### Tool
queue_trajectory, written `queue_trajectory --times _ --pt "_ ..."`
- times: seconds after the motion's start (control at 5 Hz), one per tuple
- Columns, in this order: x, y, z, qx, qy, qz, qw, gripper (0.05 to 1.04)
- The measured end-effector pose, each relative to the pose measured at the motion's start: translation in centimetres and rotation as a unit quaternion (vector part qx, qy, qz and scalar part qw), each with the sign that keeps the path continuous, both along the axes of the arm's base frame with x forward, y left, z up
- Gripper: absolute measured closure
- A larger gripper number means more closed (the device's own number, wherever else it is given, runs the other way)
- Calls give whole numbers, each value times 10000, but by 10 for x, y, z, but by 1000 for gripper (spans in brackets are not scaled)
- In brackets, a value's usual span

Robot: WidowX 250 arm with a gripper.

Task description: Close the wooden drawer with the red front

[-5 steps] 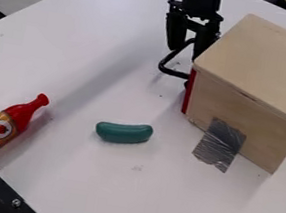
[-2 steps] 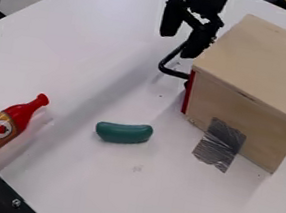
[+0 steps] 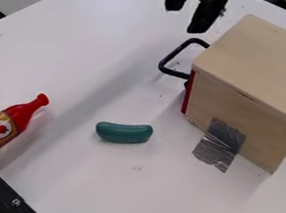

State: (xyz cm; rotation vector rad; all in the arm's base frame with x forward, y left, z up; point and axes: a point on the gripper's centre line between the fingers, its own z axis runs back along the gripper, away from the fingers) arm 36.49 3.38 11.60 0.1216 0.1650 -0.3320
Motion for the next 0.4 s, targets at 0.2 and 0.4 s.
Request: queue_trajectory --times 0.2,0.4 --pt "-9 4 31 61 -203 31 9998 86" --pt "-21 11 52 84 -418 86 9991 86"
